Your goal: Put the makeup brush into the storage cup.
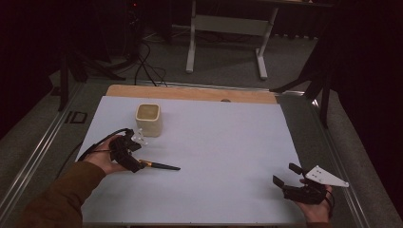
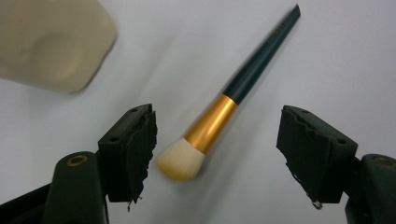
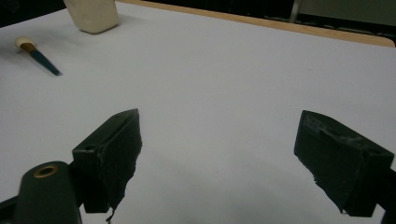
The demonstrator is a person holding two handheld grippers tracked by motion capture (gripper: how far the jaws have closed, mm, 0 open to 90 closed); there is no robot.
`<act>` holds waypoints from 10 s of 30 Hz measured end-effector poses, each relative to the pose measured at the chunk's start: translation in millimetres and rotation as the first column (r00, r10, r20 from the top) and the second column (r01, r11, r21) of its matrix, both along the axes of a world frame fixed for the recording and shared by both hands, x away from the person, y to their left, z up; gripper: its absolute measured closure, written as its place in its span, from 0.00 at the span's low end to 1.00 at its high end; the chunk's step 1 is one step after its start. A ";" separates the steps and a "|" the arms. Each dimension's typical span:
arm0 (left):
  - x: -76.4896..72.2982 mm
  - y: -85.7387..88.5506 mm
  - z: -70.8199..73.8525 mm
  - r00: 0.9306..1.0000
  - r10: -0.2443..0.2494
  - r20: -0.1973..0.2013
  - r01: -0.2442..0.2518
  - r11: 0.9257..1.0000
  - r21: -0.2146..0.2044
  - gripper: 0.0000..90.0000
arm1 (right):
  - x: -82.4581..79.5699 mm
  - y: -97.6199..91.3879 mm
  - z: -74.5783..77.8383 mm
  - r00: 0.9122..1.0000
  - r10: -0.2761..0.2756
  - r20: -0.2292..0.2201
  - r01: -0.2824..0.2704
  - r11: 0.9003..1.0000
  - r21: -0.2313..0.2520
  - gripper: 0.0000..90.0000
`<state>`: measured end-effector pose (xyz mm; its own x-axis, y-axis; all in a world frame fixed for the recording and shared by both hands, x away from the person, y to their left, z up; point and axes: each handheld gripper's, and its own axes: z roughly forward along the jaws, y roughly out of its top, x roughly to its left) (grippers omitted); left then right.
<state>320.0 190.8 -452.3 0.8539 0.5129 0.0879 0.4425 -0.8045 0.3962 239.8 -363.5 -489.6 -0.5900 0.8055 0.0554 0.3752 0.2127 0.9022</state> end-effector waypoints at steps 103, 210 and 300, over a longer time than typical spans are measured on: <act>-10.8 17.2 -62.3 0.990 0.139 0.002 -0.137 0.984 -0.118 0.77 | 1.7 2.5 -2.0 0.999 0.031 -0.024 -0.031 0.999 -0.008 0.17; -13.7 74.4 52.9 0.933 0.322 0.163 -0.280 0.930 -0.237 0.78 | 2.3 1.5 -1.9 0.999 0.026 -0.026 -0.026 1.000 -0.002 0.17; 35.7 56.8 90.3 0.929 0.348 0.123 -0.343 0.937 -0.059 0.78 | 4.9 3.0 -2.5 0.999 0.035 -0.031 -0.035 0.999 -0.002 0.17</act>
<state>355.7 247.7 -362.0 0.6056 0.7791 0.1620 0.6334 -0.5952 0.4945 244.7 -360.5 -492.1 -0.6159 0.7845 0.0722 0.3956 0.2287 0.8895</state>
